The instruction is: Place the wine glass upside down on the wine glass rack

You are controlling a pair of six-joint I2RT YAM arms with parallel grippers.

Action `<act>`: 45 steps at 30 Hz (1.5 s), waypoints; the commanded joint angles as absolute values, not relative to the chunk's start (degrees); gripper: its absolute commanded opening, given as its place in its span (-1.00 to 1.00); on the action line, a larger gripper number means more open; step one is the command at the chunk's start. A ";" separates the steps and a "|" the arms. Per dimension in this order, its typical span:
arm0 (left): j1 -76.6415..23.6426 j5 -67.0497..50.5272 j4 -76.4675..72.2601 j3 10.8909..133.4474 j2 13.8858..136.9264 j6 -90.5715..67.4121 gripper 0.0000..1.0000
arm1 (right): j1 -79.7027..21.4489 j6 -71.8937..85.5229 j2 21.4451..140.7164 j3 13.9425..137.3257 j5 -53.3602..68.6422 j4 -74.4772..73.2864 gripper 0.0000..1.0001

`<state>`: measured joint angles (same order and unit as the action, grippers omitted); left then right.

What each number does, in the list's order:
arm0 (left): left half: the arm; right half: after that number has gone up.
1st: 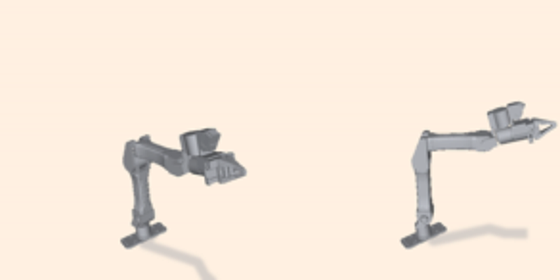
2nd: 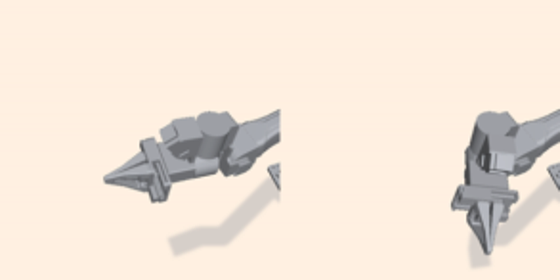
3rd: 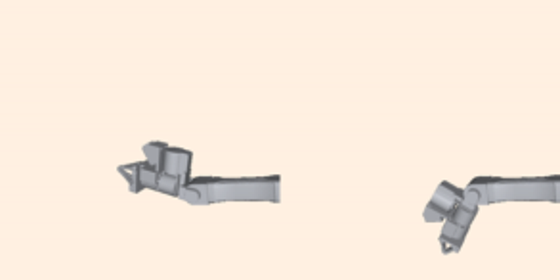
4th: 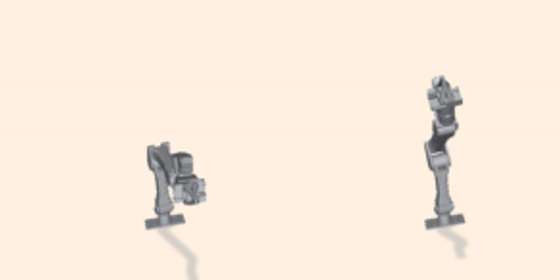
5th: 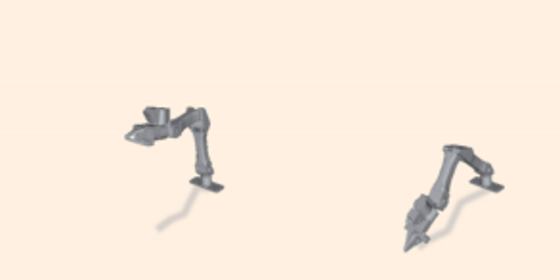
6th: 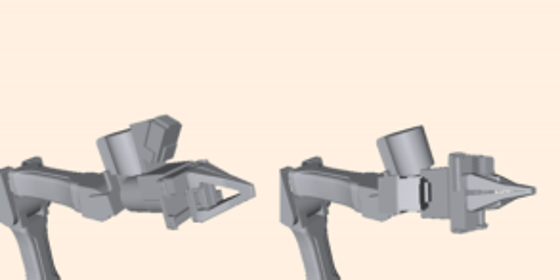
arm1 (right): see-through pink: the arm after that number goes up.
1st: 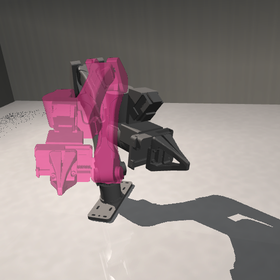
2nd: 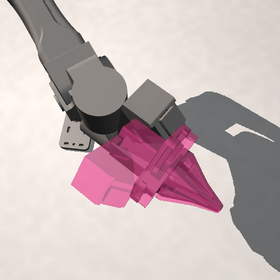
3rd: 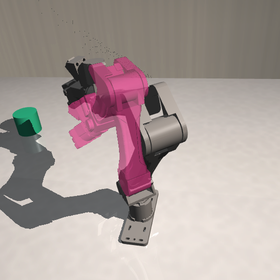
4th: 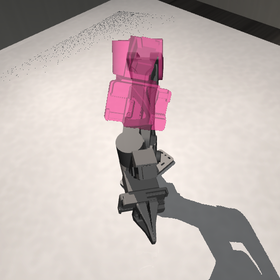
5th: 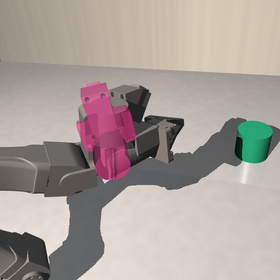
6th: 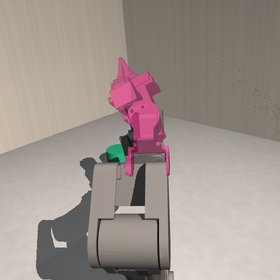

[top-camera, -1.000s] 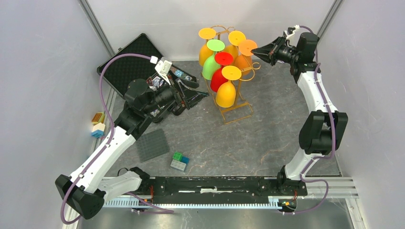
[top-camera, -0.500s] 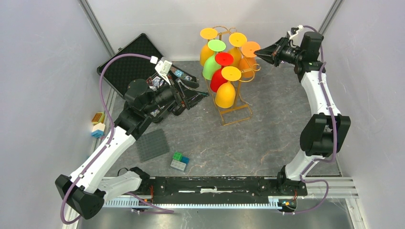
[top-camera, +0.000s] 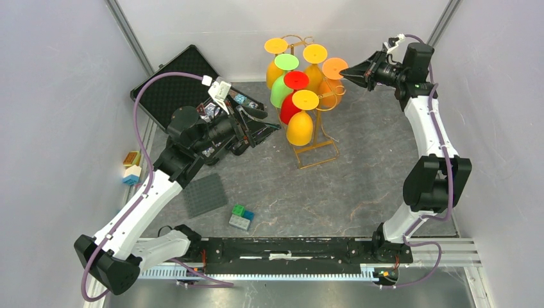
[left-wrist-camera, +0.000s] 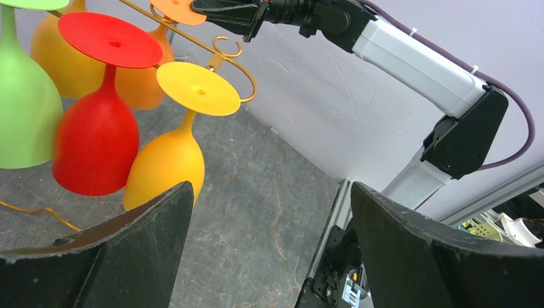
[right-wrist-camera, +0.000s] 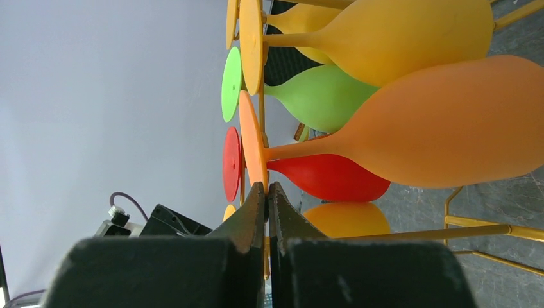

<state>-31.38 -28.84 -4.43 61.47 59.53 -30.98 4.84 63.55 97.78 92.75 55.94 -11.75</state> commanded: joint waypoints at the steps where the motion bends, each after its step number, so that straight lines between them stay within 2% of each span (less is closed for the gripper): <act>1: -31.73 -28.30 -6.33 61.17 59.06 -29.97 0.91 | 3.01 62.51 94.94 92.47 58.29 -11.45 -1.00; 14: -31.89 -27.77 -6.33 60.21 58.34 -30.06 0.91 | 2.55 65.53 95.84 93.01 58.25 -7.34 -0.99; 21: -31.91 -27.69 -6.68 60.12 58.46 -30.18 0.91 | 2.55 62.04 94.98 90.96 58.37 -10.52 -0.68; 30: -31.93 -27.64 -6.77 60.20 58.40 -29.92 0.91 | 2.55 57.76 94.80 92.65 57.50 -16.05 -0.43; 34: -31.97 -27.59 -6.77 60.13 58.51 -29.96 0.92 | 2.76 54.88 94.90 93.32 56.91 -19.05 -0.25; 40: -31.99 -27.70 -6.77 59.77 58.32 -29.82 0.92 | 4.19 52.65 95.34 96.69 56.12 -19.98 0.27; 42: -31.99 -27.77 -6.77 59.68 58.37 -29.64 0.92 | 4.48 52.65 95.27 98.03 55.64 -20.01 0.53; 45: -32.01 -27.88 -6.77 59.85 58.64 -29.31 0.93 | 4.74 52.65 95.31 98.85 55.57 -20.03 0.63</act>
<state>-31.64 -28.58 -4.54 59.66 59.46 -30.98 4.25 54.11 97.32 95.24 56.25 -20.67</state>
